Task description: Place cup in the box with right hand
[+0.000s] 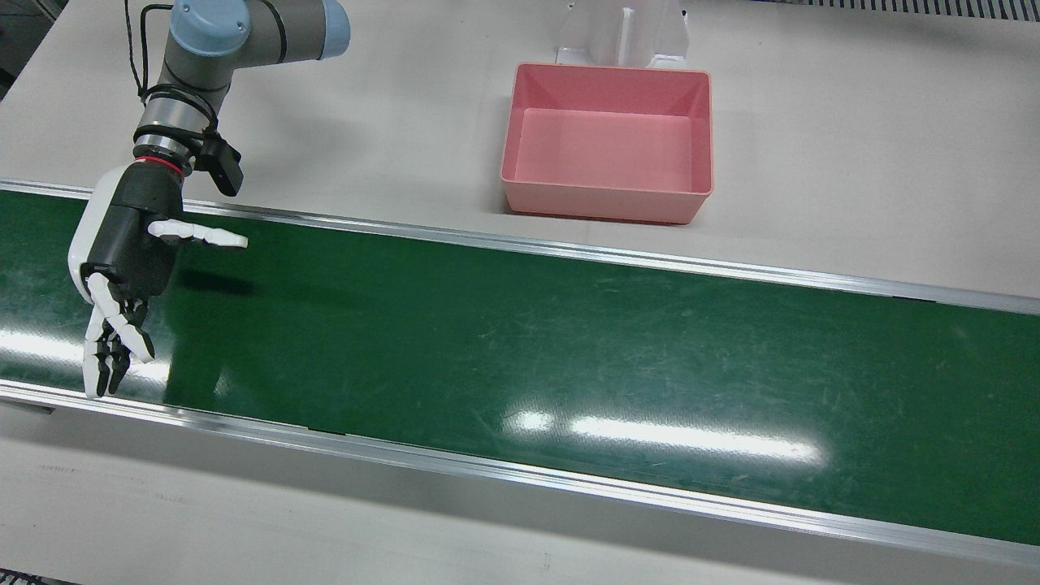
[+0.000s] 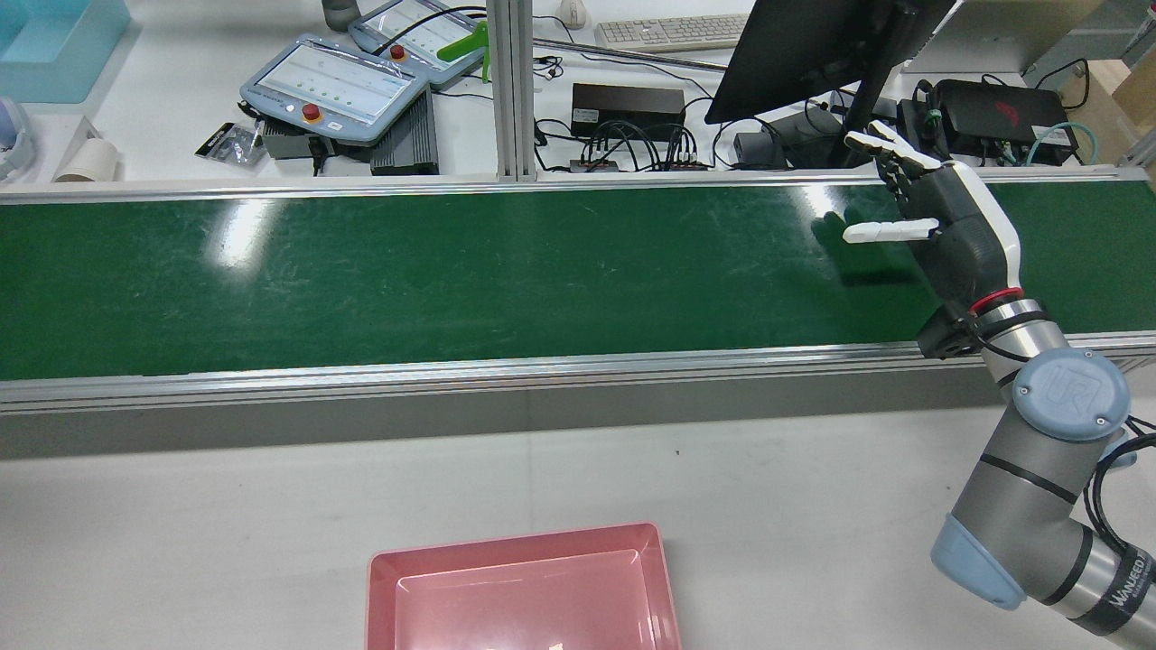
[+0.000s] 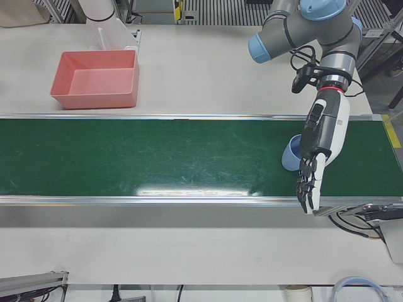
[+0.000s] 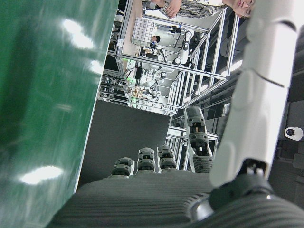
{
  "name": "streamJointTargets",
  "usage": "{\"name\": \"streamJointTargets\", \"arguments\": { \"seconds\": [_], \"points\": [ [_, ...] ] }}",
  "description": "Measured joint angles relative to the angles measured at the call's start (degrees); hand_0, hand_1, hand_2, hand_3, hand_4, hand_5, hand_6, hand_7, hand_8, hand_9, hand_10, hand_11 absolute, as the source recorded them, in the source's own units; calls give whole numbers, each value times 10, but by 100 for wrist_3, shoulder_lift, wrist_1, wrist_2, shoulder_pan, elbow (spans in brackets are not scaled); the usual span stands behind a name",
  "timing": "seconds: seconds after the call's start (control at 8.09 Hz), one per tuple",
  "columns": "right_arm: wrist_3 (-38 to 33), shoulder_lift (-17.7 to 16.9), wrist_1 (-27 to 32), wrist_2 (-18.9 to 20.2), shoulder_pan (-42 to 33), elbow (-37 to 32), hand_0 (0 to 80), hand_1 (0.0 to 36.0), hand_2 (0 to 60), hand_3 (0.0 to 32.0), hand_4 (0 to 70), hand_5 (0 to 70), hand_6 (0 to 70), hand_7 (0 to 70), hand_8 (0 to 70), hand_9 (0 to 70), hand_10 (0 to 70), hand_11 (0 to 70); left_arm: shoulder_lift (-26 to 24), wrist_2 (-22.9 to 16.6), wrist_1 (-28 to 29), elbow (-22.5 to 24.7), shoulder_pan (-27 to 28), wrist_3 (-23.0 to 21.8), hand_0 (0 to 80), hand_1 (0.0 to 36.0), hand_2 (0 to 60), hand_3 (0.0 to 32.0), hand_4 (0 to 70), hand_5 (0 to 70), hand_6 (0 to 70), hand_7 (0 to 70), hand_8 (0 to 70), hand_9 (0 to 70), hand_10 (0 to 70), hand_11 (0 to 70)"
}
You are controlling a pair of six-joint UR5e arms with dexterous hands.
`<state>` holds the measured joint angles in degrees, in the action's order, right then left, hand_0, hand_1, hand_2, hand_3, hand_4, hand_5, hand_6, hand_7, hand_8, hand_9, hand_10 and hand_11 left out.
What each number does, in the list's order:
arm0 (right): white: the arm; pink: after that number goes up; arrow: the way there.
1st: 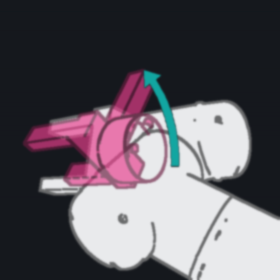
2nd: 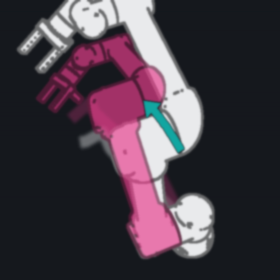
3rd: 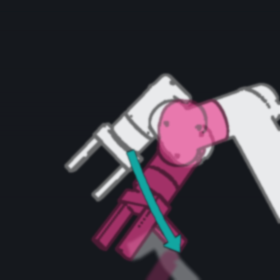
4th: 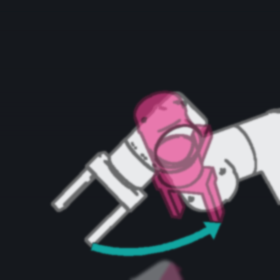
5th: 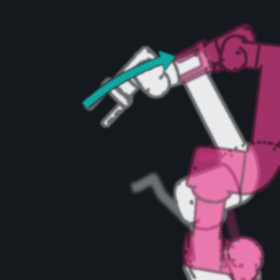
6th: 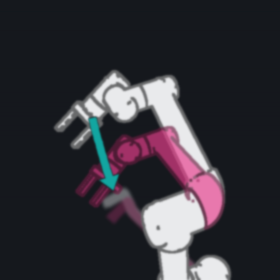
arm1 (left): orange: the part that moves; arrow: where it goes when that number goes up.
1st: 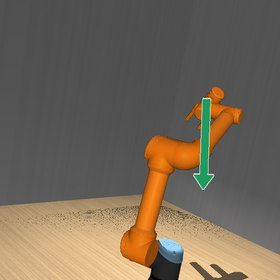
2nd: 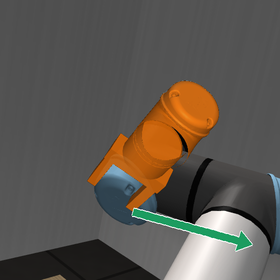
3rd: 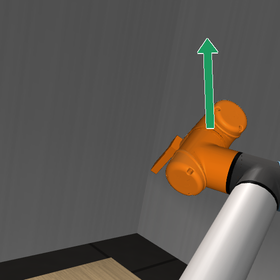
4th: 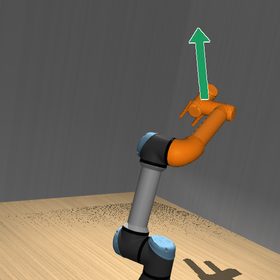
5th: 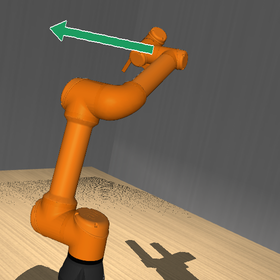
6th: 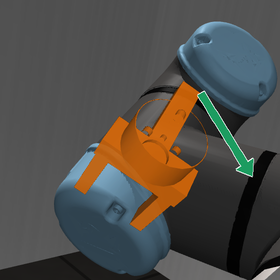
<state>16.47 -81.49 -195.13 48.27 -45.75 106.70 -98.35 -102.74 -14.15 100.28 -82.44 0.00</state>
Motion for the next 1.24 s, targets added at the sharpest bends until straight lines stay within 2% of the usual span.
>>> {"name": "streamJointTargets", "arguments": {
  "seconds": [0.12,0.25,0.62,0.87,0.99,1.11,1.24],
  "points": [
    [8,42,1,-1,19,-5,568,209,85,0,69,75,46,133,52,103,25,61,0,0,0,0,0,0,0,0,0,0,0,0,0,0,0,0,0,0],
    [20,66,1,-2,48,-15,575,188,29,0,99,75,47,137,53,106,26,63,0,0,0,0,0,0,0,0,0,0,0,0,0,0,0,0,0,0],
    [24,91,1,-10,99,-110,574,187,29,0,101,74,47,136,55,110,25,61,0,0,0,0,0,0,0,0,0,0,0,0,0,0,0,0,0,0],
    [23,108,1,-14,107,-140,562,203,88,0,93,73,48,142,57,113,26,62,0,0,0,0,0,0,0,0,0,0,0,0,0,0,0,0,0,0],
    [26,117,-2,-17,113,-151,562,205,89,0,77,73,48,146,57,114,26,62,0,0,0,0,0,0,0,0,0,0,0,0,0,0,0,0,0,0],
    [29,140,-5,-46,113,-155,576,188,30,0,136,73,49,150,58,116,27,63,0,0,0,0,0,0,0,0,0,0,0,0,0,0,0,0,0,0],
    [37,174,-10,-127,118,-157,568,196,61,0,123,72,48,145,56,112,22,56,0,0,0,0,0,0,0,0,0,0,0,0,0,0,0,0,0,0]
  ]
}}
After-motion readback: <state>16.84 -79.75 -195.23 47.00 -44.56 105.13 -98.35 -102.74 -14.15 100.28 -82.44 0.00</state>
